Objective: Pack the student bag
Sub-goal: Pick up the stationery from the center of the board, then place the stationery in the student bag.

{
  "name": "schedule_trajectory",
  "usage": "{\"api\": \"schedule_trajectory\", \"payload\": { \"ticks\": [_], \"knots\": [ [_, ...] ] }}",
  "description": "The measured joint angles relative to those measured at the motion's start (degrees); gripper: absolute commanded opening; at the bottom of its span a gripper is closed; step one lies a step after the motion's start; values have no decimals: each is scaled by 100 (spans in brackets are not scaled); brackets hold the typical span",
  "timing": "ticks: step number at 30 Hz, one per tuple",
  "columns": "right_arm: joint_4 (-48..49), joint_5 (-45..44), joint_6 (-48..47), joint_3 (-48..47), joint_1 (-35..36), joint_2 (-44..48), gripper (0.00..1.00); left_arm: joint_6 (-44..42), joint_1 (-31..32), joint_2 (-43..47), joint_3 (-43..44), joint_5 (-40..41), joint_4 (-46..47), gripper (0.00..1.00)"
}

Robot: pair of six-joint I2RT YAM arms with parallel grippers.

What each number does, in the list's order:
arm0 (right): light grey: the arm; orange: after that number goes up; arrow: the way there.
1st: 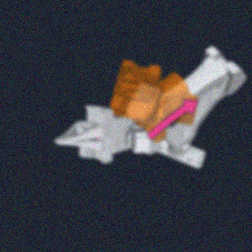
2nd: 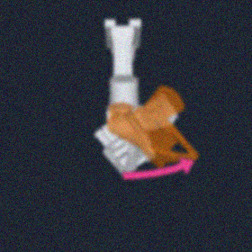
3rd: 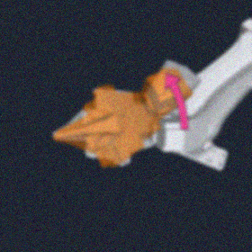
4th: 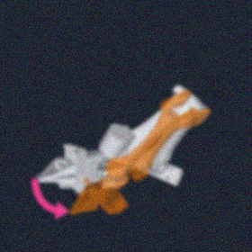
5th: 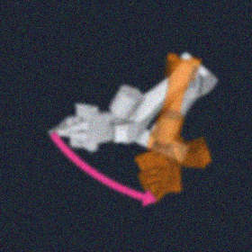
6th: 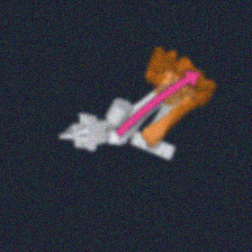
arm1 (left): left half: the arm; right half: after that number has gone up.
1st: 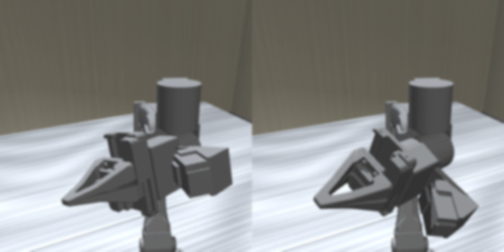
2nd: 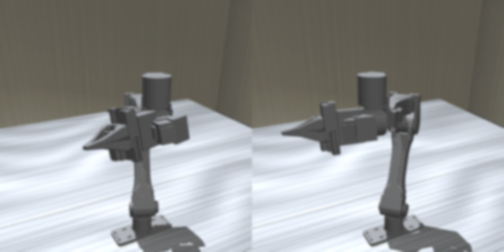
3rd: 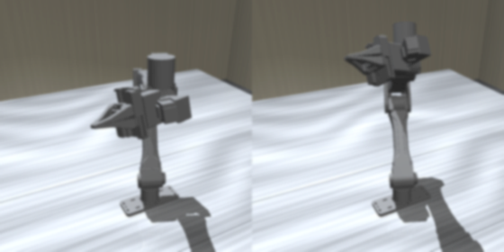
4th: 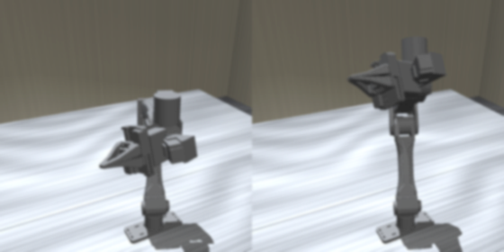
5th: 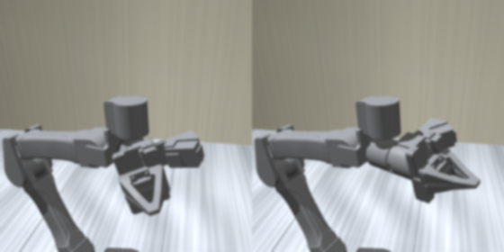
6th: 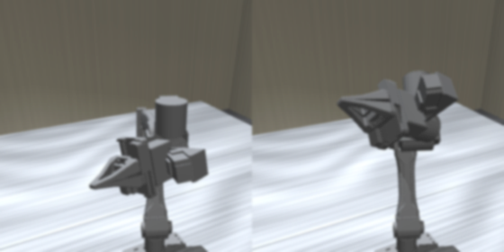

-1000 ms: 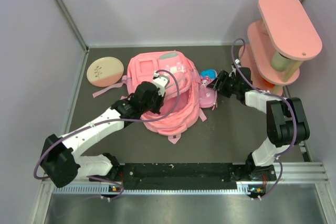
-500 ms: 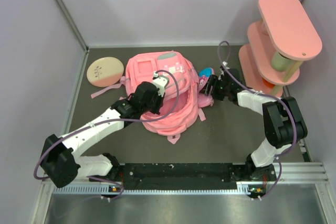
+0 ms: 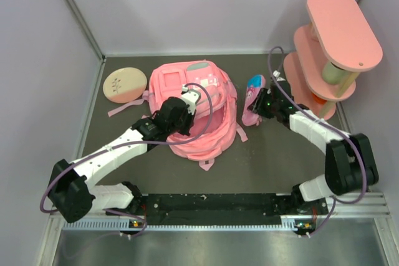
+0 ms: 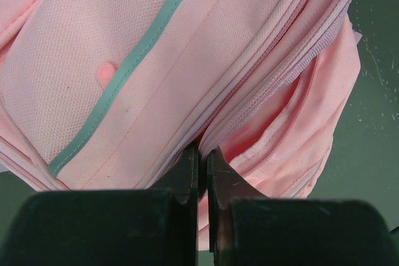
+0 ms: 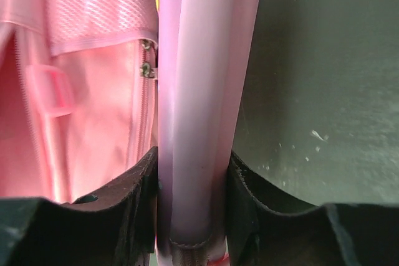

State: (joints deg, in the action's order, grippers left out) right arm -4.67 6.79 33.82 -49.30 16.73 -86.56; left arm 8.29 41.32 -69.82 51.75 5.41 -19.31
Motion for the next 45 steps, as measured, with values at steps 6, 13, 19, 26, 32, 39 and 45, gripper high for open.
{"api": "schedule_trajectory", "payload": {
  "ticks": [6, 13, 19, 26, 32, 39, 45],
  "knots": [
    [-527, -321, -120, 170, -11, 1753, 3, 44, 0, 70, 0, 50, -2, 0],
    [-280, 1340, 424, 802, -24, 3104, 0, 168, -15, 302, 2, 168, 2, 0],
    [81, 2629, 1401, 2017, 326, 3429, 0, 400, -26, 389, 72, 197, 0, 0],
    [951, 3257, 2177, 2398, 868, 3683, 0, 632, -26, 535, 76, 168, 11, 0],
    [1816, 3289, 2660, 2402, 1067, 2732, 0, 660, -39, 564, 79, -212, 138, 0],
    [3241, 3279, 3292, 1882, 1622, 907, 0, 658, -39, 651, 129, -778, 205, 0],
    [5335, 3088, 4422, 1578, 1755, -756, 0, 654, -37, 848, 140, -852, 256, 0]
  ]
}}
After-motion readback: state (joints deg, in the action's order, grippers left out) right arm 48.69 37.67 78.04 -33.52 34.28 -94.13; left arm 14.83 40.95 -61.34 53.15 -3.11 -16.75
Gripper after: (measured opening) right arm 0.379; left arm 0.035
